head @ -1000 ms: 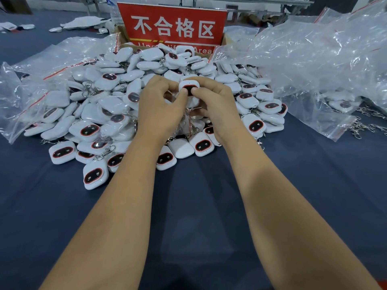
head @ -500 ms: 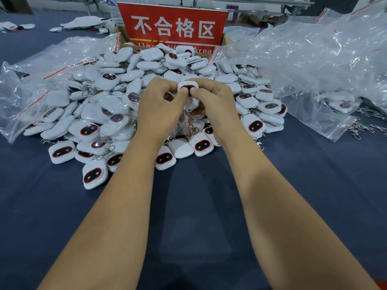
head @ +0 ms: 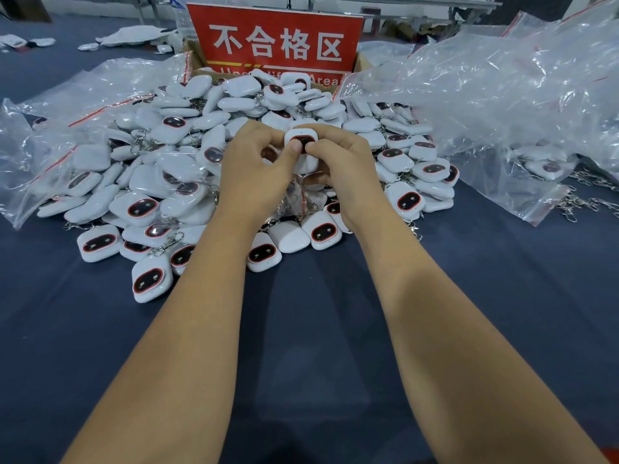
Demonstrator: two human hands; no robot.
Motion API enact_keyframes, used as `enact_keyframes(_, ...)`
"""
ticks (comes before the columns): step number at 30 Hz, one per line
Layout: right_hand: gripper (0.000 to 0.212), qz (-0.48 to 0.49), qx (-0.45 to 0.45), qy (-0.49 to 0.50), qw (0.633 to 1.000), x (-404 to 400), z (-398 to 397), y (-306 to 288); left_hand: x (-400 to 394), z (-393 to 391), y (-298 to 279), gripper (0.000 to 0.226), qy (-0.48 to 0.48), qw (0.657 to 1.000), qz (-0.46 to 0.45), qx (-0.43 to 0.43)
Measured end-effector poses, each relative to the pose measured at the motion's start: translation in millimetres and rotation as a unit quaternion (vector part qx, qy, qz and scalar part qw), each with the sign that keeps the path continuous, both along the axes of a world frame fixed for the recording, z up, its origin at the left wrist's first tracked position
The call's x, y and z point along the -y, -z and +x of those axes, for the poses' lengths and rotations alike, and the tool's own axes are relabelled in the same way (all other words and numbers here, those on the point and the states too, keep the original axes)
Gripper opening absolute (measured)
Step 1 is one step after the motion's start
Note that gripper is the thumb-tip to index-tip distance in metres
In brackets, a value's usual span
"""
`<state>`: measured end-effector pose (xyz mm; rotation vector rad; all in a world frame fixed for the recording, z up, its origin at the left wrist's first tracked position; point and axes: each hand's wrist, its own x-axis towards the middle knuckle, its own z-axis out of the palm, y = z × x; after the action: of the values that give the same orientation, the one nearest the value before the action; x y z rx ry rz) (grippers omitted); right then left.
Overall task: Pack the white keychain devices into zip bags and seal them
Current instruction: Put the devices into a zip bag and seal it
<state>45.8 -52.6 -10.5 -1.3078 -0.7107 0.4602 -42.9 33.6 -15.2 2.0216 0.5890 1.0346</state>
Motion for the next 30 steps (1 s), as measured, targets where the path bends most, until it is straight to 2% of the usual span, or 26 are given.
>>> enact_keyframes(5, 0.026, -0.019, 0.012, -0.014, 1.000, -2, -3, 1, -2, 1, 2, 0.009, -0.014, 1.000, 0.023, 0.002)
enact_keyframes(12, 0.029, -0.012, 0.015, -0.009, 1.000, -2, -3, 1, 0, 3, 1, 0.015, -0.029, 1.000, 0.001, 0.006)
enact_keyframes(18, 0.026, -0.011, 0.005, 0.003, 1.000, 0, -2, 0, 2, 0, -3, 0.018, -0.010, 0.998, -0.066, 0.000)
enact_keyframes(22, 0.020, -0.022, -0.003, 0.029, 0.999, -1, -1, -1, 4, -3, -6, 0.020, 0.017, 0.986, -0.154, 0.057)
enact_keyframes(24, 0.017, 0.020, -0.047, 0.032, 0.998, -1, 0, -4, 1, -2, -6, 0.017, 0.000, 0.984, -0.166, 0.069)
enact_keyframes(27, 0.015, 0.136, -0.151, -0.018, 0.979, 0, 3, -9, -2, 0, -8, 0.023, -0.016, 0.989, -0.132, 0.066)
enact_keyframes(30, 0.029, 0.215, -0.214, -0.082, 0.949, 0, 1, -11, -5, 1, -8, 0.036, -0.023, 0.986, -0.133, 0.093)
